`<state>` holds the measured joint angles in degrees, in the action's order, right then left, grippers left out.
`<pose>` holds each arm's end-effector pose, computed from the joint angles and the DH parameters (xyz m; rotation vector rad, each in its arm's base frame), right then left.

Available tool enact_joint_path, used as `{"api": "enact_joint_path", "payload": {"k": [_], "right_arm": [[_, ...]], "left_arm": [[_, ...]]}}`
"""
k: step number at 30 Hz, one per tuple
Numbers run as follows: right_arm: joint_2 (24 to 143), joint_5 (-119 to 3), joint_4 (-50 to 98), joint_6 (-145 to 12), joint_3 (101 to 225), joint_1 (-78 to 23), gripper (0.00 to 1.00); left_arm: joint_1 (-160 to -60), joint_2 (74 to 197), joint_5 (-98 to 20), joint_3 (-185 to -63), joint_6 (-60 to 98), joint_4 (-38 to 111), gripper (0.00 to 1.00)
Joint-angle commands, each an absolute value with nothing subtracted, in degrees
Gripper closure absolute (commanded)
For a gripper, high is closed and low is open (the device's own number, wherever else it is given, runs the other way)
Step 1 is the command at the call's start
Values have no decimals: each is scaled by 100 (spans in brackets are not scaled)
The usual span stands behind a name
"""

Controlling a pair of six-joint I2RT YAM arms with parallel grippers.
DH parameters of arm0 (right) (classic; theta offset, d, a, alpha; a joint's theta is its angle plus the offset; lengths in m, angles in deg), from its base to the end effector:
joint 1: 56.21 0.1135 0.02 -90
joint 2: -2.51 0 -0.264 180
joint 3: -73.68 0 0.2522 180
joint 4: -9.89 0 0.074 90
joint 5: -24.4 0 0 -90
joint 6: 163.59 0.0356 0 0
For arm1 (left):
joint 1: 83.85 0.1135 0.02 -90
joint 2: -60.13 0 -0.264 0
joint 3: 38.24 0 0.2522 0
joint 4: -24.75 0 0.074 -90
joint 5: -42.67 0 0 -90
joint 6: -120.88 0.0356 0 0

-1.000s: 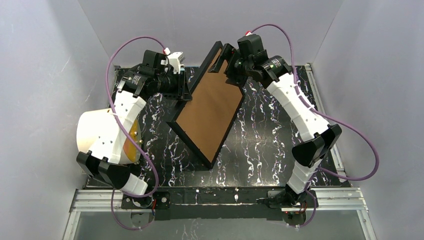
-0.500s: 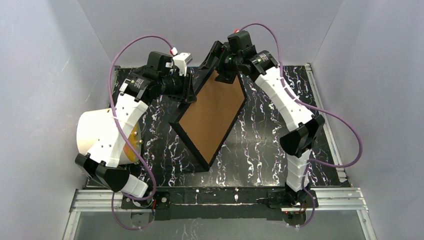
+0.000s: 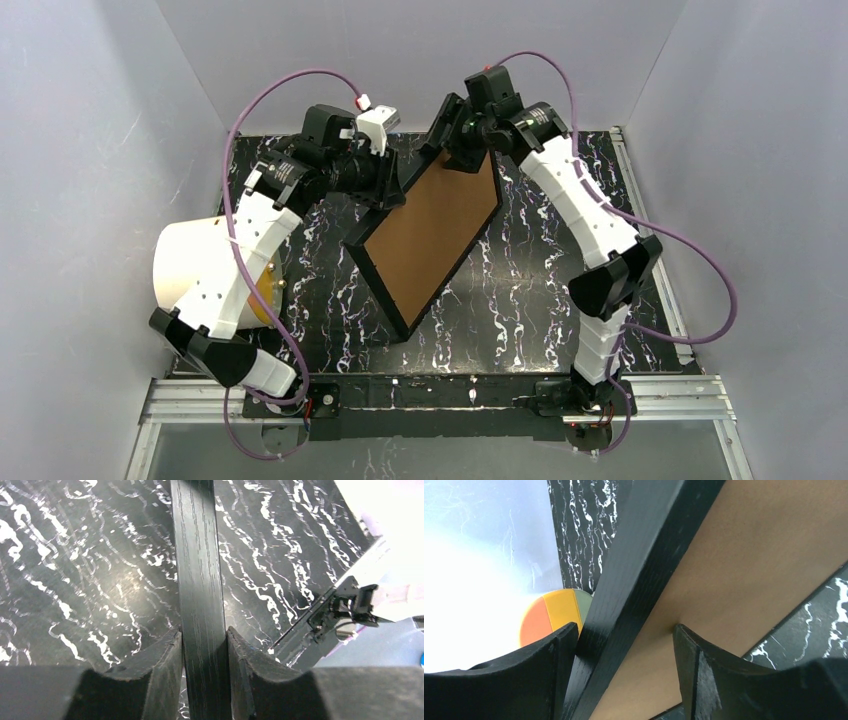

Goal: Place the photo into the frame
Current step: Turn over the photo frame at the center of the board.

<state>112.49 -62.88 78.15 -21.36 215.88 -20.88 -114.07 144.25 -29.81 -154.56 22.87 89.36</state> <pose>0.3353 0.2397 0.4316 0.3172 2.3286 0.8680 0.2517 -0.1590 0.4526 0.6024 2.1083 -0.7114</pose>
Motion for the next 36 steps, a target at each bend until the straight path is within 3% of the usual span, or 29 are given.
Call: {"api": "enact_joint_path", "payload": {"k": [1, 9, 14, 16, 20, 23, 29, 36], "right_arm": [[10787, -6333, 8252, -2323, 21297, -2193, 30], [9995, -5959, 8169, -2316, 20443, -2395, 44], [9459, -5892, 8274, -2307, 19889, -2487, 50], [9226, -5915, 8345, -2313, 19688, -2524, 48], [8834, -6023, 8525, -2313, 19307, -2598, 30], [8715, -5939, 8667, -2371, 19121, -2640, 27], [8581, -6311, 9075, -2754, 19142, -2701, 46], [8285, -6356, 8722, -3868, 18830, -2929, 55]], "left_arm": [[-11501, 13829, -2075, -15290, 2539, 8250, 63], [-11506, 13643, -1357, -14771, 2239, 7589, 20], [-11506, 13475, -1119, -14387, 1615, 6673, 8], [-11506, 13428, -1311, -14215, 1343, 6350, 7], [-11506, 13432, -2036, -13832, 1017, 6047, 6], [-11506, 13551, -2478, -13567, 814, 6037, 6], [-11506, 13847, -3172, -13221, 610, 6205, 6], [-11497, 14116, -3627, -12892, 644, 6424, 6]]}}
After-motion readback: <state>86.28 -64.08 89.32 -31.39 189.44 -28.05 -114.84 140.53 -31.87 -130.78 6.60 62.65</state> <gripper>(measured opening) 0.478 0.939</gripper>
